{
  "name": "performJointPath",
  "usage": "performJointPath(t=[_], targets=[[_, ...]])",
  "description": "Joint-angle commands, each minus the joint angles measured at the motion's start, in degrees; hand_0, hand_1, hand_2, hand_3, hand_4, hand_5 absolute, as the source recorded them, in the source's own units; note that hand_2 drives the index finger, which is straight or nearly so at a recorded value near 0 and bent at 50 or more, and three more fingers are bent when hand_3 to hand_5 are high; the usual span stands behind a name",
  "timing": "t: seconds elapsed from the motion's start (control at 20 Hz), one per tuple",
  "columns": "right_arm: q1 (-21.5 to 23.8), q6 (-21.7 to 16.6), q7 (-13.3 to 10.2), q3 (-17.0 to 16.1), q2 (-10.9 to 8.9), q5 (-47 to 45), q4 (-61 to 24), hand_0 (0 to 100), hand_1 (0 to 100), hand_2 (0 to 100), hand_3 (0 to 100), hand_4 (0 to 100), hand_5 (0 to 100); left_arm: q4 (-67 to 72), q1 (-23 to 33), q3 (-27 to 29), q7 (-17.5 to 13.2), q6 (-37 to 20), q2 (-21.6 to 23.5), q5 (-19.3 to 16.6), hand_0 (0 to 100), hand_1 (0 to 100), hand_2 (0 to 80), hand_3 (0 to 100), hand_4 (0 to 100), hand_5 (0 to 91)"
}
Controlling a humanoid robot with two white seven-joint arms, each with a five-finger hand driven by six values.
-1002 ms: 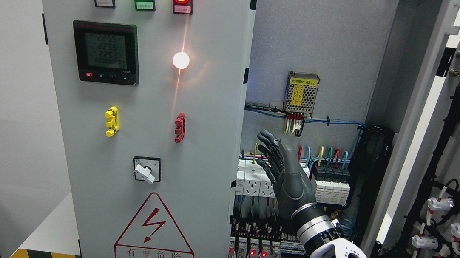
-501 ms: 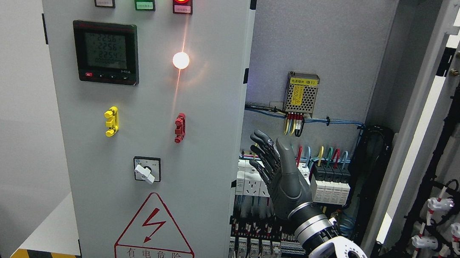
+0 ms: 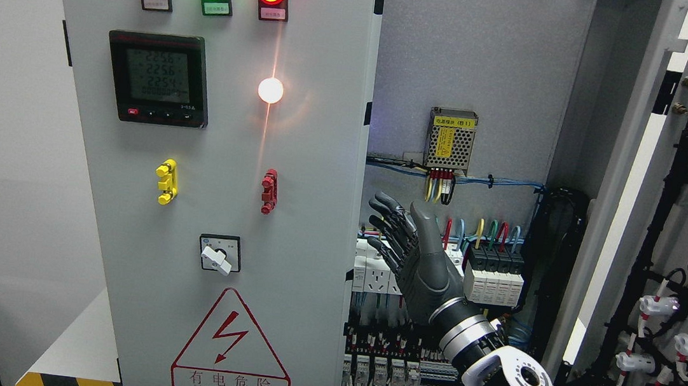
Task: Open door with both hands
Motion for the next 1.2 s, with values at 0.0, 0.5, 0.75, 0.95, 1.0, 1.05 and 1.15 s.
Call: performJointPath(t=[0.0, 0.5, 0.75, 0.95, 1.0, 1.05, 1.15], targets=[[-1.72, 0.04, 2.66, -0.26, -0.44, -1.07, 3.07, 19, 0, 0, 0, 0, 0, -0.07, 0.00, 0.03, 0.01, -0.03, -0.02, 0.00, 0, 0, 0.0, 0, 0, 0.0], [-3.48, -0.49, 3.28, -0.43, -2.72, -1.15, 7.03, 19, 0, 0, 0, 0, 0, -0.07, 0.00, 0.03, 0.01, -0.03, -0.02, 0.00, 0, 0, 0.0, 0, 0, 0.0], [-4.45, -0.67, 3.37, -0.52, -3.78, -1.33, 8.17, 19, 0, 0, 0, 0, 0, -0.07, -0.09, 0.03, 0.01, -0.03, -0.02, 0.00, 0, 0, 0.0, 0, 0, 0.0], [-4.18, -0.58, 3.45, -0.26, -3.78, -1.24, 7.55, 19, 0, 0, 0, 0, 0, -0.07, 0.00, -0.06, 0.01, -0.03, -0.02, 0.00, 0, 0, 0.0, 0, 0, 0.0], [-4.18, -0.49, 3.45, -0.26, -3.78, -1.24, 7.55, 19, 0, 0, 0, 0, 0, -0.07, 0.00, 0.03, 0.01, -0.03, -0.02, 0.00, 0, 0, 0.0, 0, 0, 0.0], [-4.27, -0.49, 3.54, -0.26, -3.78, -1.24, 7.38, 19, 0, 0, 0, 0, 0, -0.07, 0.00, 0.03, 0.01, -0.03, -0.02, 0.00, 0, 0, 0.0, 0, 0, 0.0], [-4.36, -0.40, 5.46, -0.26, -3.78, -1.24, 6.76, 19, 0, 0, 0, 0, 0, -0.07, 0.00, 0.03, 0.01, -0.03, -0.02, 0.00, 0, 0, 0.0, 0, 0, 0.0]])
